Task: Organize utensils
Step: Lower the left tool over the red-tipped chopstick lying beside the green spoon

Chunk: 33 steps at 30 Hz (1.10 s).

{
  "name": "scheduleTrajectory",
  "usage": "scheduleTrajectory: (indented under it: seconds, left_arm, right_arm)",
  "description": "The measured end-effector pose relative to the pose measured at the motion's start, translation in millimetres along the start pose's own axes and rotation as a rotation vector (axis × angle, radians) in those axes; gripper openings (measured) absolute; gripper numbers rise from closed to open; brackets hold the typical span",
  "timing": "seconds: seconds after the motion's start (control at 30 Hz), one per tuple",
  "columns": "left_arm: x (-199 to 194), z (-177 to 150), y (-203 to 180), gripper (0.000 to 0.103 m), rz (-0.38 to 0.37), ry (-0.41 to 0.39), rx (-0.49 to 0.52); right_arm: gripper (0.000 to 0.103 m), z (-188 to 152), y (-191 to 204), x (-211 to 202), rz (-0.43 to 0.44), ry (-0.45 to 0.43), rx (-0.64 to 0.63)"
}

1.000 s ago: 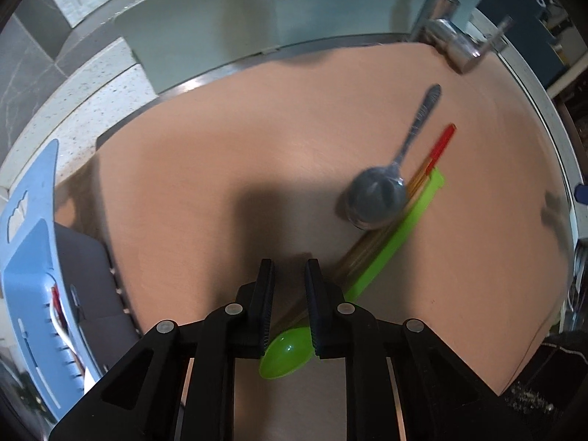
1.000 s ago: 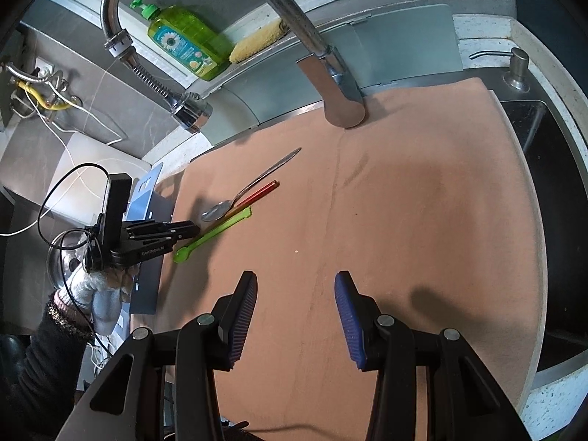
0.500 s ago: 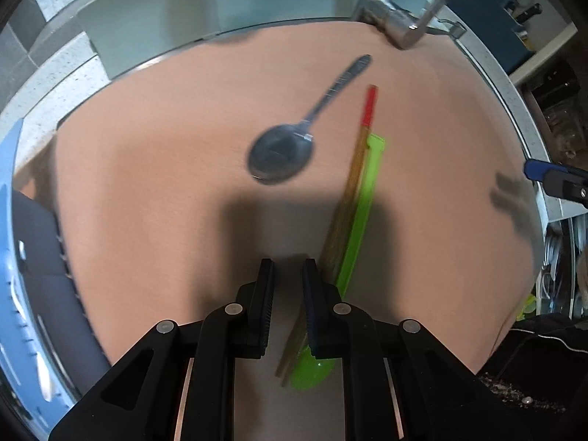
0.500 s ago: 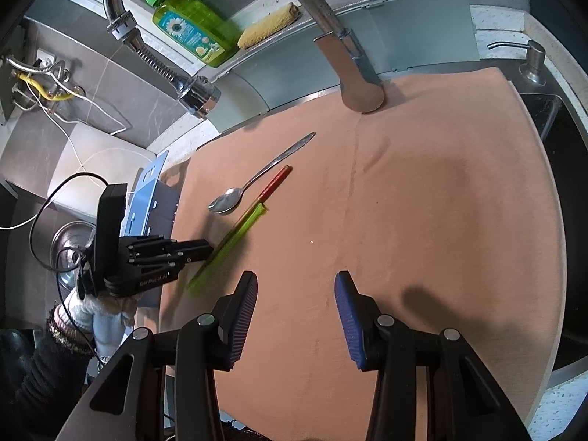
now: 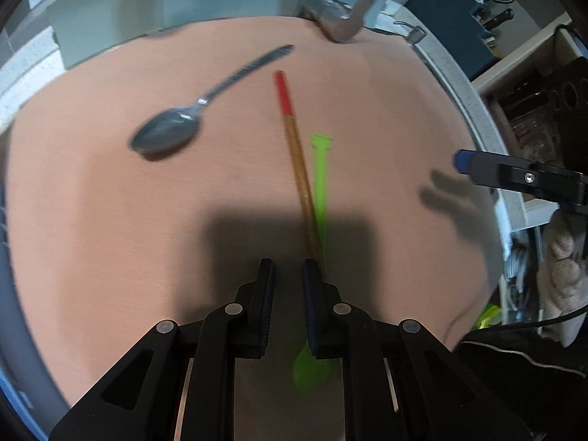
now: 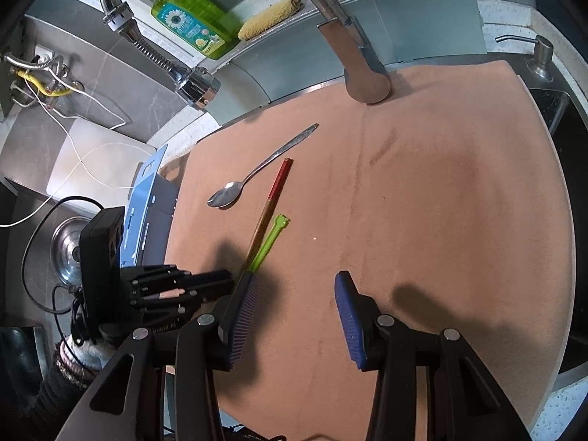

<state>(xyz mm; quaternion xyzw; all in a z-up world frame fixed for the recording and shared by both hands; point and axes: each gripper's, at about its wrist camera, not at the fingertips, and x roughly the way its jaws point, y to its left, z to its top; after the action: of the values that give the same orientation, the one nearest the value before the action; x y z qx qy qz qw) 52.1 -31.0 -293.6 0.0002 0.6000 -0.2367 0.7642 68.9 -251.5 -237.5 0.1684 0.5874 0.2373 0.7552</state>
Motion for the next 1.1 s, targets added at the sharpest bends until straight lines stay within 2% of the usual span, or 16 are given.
scheduleTrajectory:
  seconds: [0.07,0.13,0.33,0.4,0.47,0.53,0.73,0.93,1.1]
  left_arm:
    - [2.5,1.1,-9.5,0.012,0.003,-0.007,0.012]
    - [3.6,2.8,-15.0,0.012,-0.03,-0.01,0.001]
    - [-14.9,4.1,-22.5,0.016,0.002,-0.052,-0.002]
    - [-17.3,11.0,-26.4,0.022,0.008,-0.072,0.001]
    - [-16.5,17.8,-28.7,0.039,0.008,-0.075,-0.003]
    - [-13.0,23.9,-30.0,0.045,0.024,-0.073,-0.007]
    - [3.9,35.7,-34.7,0.045,0.088,-0.047,0.04]
    - [12.6,38.3,-27.4,0.045,0.085,-0.031,0.026]
    - [16.2,37.1,-27.4,0.045,0.098,-0.021,0.045]
  right_arm:
    - [0.04,-0.7,-0.4,1.1,0.0,0.003,0.001]
    - [0.04,-1.3,-0.9,1.7,-0.001,0.005,0.002]
    - [0.04,-3.9,-7.4,-0.7,-0.004,-0.005,0.026]
    - [0.04,-4.0,-9.7,-0.7,-0.005,-0.008,0.04]
    - [0.04,-4.9,-9.8,-0.9,-0.009,-0.011,0.046]
    - [0.04,-5.9,-8.1,-1.0,-0.019,-0.018,0.044]
    - [0.04,-5.7,1.1,-7.1,-0.099,-0.073,0.031]
    - [0.041,-6.9,16.0,-15.9,-0.213,-0.144,-0.02]
    - [0.041,-9.2,20.7,-18.4,-0.236,-0.168,-0.022]
